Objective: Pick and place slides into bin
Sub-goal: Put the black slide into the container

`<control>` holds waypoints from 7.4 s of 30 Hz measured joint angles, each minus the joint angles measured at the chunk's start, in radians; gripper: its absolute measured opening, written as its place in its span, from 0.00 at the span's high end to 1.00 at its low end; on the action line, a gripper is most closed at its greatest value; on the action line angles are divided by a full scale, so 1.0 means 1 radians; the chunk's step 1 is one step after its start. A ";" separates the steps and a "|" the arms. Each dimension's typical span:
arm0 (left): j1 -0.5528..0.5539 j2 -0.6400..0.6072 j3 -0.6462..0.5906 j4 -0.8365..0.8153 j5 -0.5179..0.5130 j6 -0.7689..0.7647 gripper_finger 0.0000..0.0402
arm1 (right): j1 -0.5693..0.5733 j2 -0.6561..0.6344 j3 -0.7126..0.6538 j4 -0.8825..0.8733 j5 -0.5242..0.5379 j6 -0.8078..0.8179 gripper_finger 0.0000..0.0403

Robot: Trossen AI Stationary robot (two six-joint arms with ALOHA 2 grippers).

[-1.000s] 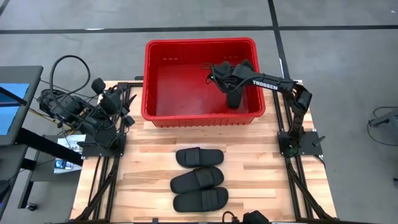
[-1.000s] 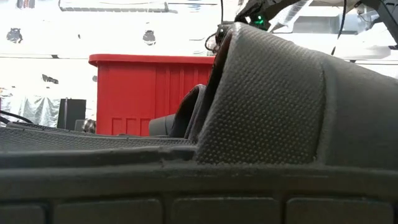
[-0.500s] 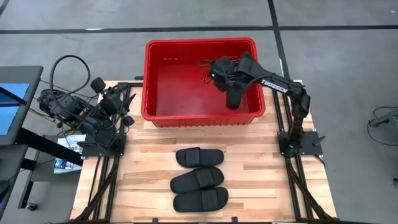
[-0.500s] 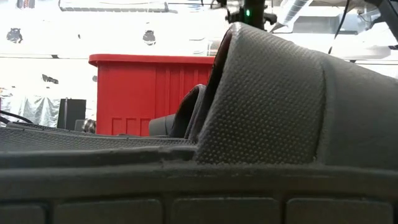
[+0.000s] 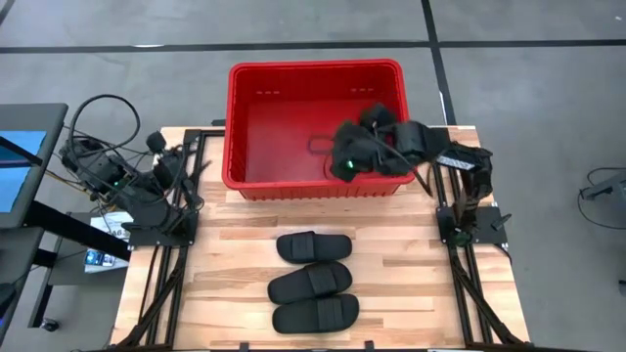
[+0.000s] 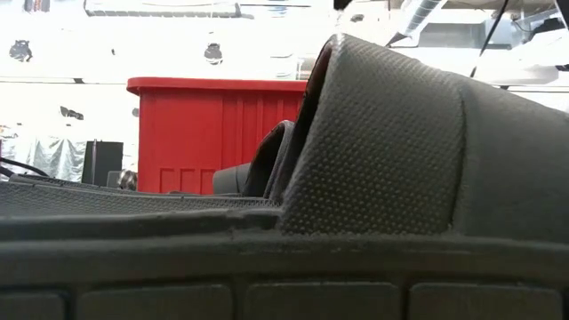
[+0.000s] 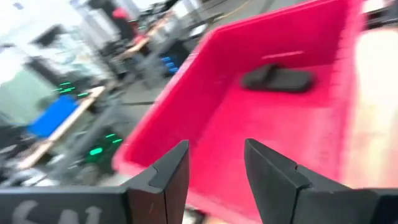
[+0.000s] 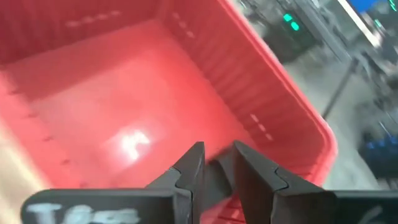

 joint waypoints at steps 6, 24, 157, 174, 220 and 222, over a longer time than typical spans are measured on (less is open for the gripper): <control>-0.050 -0.100 -0.195 0.390 0.176 0.238 0.64 | 0.148 -0.007 -0.002 -0.002 0.018 0.006 0.82; -0.054 -0.225 -0.657 0.943 0.490 0.252 0.64 | 0.445 -0.007 -0.002 -0.001 -0.052 -0.047 0.82; -0.053 -0.232 -0.804 1.139 0.515 0.271 0.64 | 0.458 0.031 -1.142 0.741 -0.307 1.127 0.61; -0.053 -0.232 -0.804 1.139 0.515 0.270 0.64 | 0.435 0.015 -1.143 0.750 -0.288 1.071 0.62; -0.053 -0.232 -0.804 1.139 0.515 0.270 0.64 | 0.406 0.008 -1.323 1.061 -0.347 1.050 0.64; -0.053 -0.231 -0.804 1.139 0.515 0.266 0.64 | 0.406 0.008 -1.331 1.063 -0.350 1.052 0.68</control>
